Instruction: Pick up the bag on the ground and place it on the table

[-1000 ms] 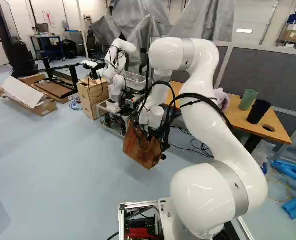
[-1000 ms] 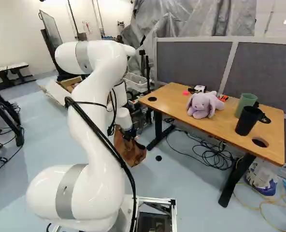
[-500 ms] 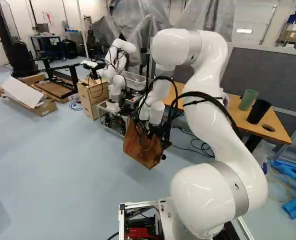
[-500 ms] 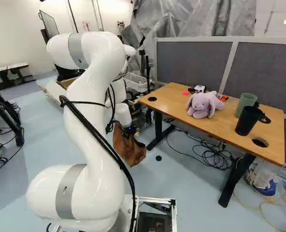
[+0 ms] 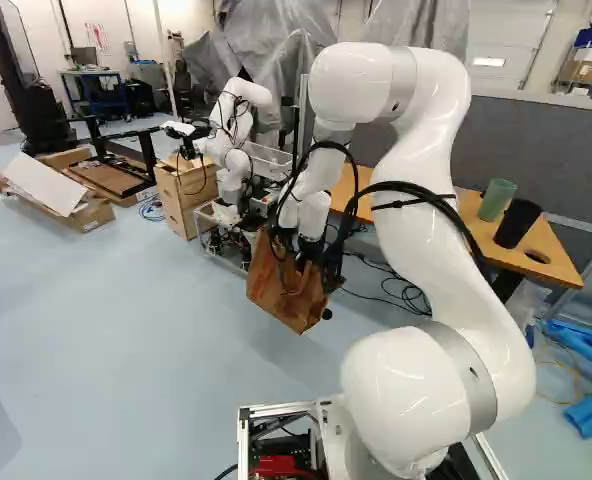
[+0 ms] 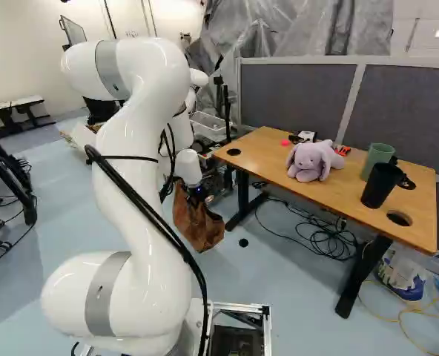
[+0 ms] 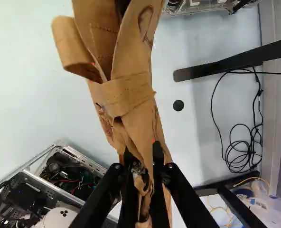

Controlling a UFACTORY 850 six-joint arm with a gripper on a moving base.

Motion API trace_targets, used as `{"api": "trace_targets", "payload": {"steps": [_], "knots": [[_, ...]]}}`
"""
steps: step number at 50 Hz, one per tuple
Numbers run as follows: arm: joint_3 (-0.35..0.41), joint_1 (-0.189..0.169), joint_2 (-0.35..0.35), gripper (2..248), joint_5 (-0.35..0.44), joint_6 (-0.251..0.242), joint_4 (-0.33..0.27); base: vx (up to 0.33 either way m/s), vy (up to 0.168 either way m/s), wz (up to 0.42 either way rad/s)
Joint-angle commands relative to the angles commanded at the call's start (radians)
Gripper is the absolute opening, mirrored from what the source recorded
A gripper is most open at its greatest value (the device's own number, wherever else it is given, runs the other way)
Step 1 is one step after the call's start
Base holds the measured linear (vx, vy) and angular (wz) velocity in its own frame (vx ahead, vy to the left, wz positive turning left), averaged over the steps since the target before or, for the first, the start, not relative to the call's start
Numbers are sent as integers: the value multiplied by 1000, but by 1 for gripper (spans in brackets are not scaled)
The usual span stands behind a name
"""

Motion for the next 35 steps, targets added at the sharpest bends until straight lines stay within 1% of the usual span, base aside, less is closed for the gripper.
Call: {"api": "trace_targets", "payload": {"steps": [17,35], "knots": [[-27,-5,33,25,-75,0,17,0,0,0],[-56,-10,64,25,-86,0,19,0,0,0]]}}
